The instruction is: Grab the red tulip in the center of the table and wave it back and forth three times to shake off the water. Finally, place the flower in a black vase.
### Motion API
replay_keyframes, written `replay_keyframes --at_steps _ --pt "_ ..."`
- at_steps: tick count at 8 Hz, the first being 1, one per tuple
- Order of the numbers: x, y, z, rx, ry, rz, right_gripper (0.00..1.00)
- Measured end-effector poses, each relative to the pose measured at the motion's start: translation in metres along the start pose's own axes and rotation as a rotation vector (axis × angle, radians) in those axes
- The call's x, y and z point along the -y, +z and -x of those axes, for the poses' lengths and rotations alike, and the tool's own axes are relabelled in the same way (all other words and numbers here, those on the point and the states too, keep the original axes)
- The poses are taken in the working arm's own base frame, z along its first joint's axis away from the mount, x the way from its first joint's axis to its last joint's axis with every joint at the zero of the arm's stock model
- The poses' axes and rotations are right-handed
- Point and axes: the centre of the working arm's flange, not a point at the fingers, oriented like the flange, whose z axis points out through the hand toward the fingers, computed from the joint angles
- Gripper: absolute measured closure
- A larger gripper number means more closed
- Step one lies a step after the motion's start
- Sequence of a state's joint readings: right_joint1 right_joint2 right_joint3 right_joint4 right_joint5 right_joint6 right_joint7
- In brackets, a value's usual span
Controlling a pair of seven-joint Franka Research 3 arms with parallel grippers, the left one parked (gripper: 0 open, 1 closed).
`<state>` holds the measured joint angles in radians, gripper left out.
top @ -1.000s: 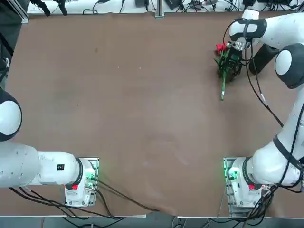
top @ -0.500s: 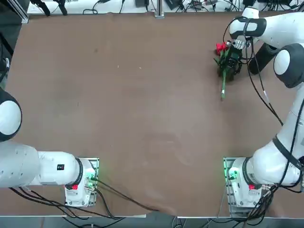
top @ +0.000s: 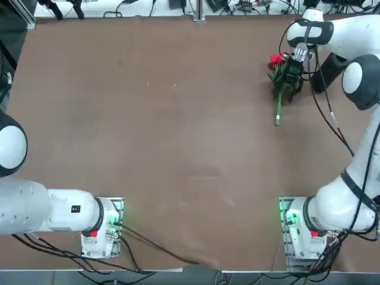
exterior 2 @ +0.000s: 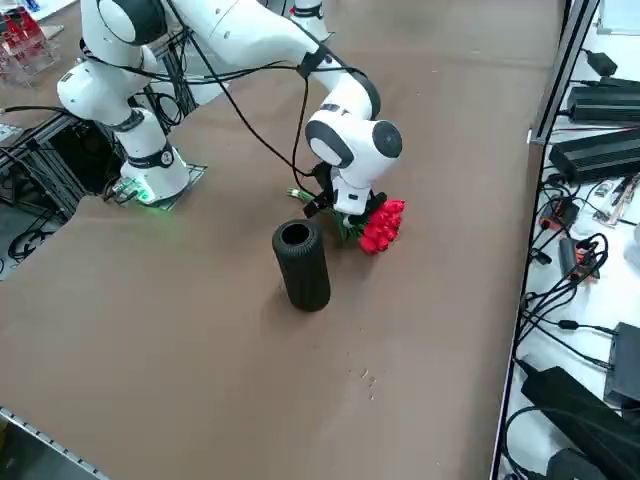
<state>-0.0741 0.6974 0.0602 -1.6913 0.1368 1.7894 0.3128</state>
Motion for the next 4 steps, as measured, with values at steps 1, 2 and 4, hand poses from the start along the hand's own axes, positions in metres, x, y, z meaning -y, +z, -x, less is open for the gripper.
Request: replay_keyframes --at_steps 1,2,4 --pt "0.0003 -0.0005 -0.001 -0.008 0.0 -0.003 0.01" --pt "0.0006 -0.0004 -0.0024 -0.016 0.0 -0.005 0.03" --pt "0.0001 -0.0002 -0.0032 -0.018 0.001 -0.006 0.13"
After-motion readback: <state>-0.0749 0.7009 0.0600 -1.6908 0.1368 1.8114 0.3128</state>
